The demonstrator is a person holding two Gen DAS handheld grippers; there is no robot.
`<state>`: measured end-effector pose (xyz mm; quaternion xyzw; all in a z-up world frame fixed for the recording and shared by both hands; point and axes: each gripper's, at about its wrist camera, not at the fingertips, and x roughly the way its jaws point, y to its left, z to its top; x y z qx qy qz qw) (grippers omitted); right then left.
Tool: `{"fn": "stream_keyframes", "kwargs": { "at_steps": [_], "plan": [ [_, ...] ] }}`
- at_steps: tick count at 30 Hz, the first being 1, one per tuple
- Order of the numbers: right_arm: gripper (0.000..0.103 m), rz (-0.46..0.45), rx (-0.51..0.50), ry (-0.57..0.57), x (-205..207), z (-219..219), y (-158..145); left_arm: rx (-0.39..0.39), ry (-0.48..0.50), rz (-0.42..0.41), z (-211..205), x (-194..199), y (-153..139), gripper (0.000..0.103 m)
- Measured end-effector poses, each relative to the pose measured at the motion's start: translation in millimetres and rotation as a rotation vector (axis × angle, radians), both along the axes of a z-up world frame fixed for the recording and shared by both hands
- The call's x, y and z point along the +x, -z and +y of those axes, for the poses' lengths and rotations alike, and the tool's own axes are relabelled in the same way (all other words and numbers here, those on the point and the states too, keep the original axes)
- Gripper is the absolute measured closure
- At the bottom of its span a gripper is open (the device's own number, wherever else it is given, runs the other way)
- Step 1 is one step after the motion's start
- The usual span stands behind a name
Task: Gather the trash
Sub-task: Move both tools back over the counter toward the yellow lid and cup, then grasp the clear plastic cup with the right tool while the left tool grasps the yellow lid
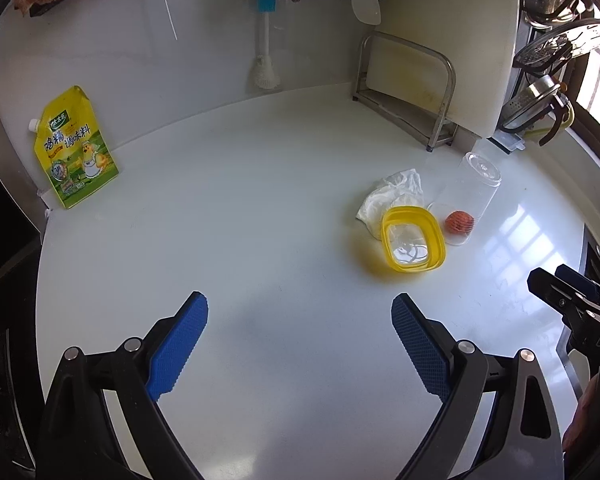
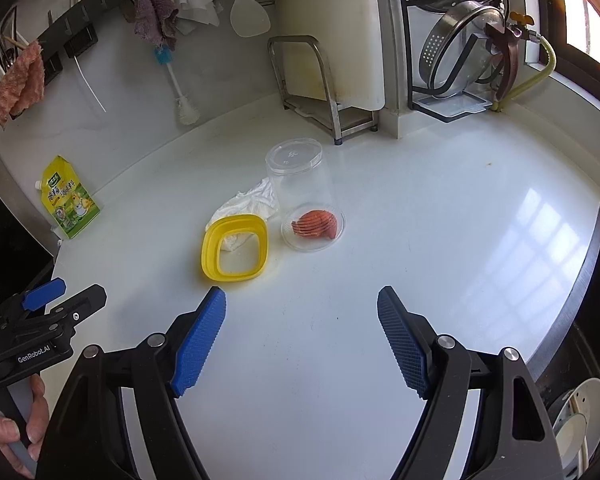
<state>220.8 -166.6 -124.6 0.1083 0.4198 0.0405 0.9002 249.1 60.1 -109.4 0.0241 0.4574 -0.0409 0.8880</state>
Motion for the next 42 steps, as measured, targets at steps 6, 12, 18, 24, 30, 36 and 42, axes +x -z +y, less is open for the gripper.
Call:
{"fn": "stream_keyframes", "kwargs": {
  "at_steps": [6, 12, 18, 24, 30, 36, 42],
  "plan": [
    [0.028, -0.028, -0.021, 0.012, 21.8, -0.2, 4.8, -0.013, -0.015, -0.002, 5.5, 14.6, 10.1, 0.012],
    [0.028, -0.056, -0.029, 0.011, 43.0, 0.7, 16.1, -0.017, -0.004, 0.004, 2.6, 24.1, 25.1, 0.012],
    [0.028, -0.102, -0.027, 0.017, 69.2, -0.1, 28.1, -0.035, 0.014, -0.035, -1.2, 30.5, 35.6, 0.012],
    [0.028, -0.136, -0.054, -0.007, 95.4, 4.8, 35.5, -0.057, 0.008, -0.067, -2.9, 34.9, 47.0, 0.012],
    [0.028, -0.137, -0.095, -0.007, 118.8, 13.9, 40.1, -0.062, -0.001, -0.048, -0.5, 34.7, 53.1, 0.012],
    [0.029, -0.164, -0.097, 0.003, 126.2, 17.7, 39.4, -0.051, 0.009, -0.049, -1.1, 37.5, 51.6, 0.012],
    [0.054, -0.154, -0.101, -0.016, 127.5, 19.3, 39.2, -0.063, 0.020, -0.048, -5.4, 39.1, 50.2, 0.012]
  ]
}}
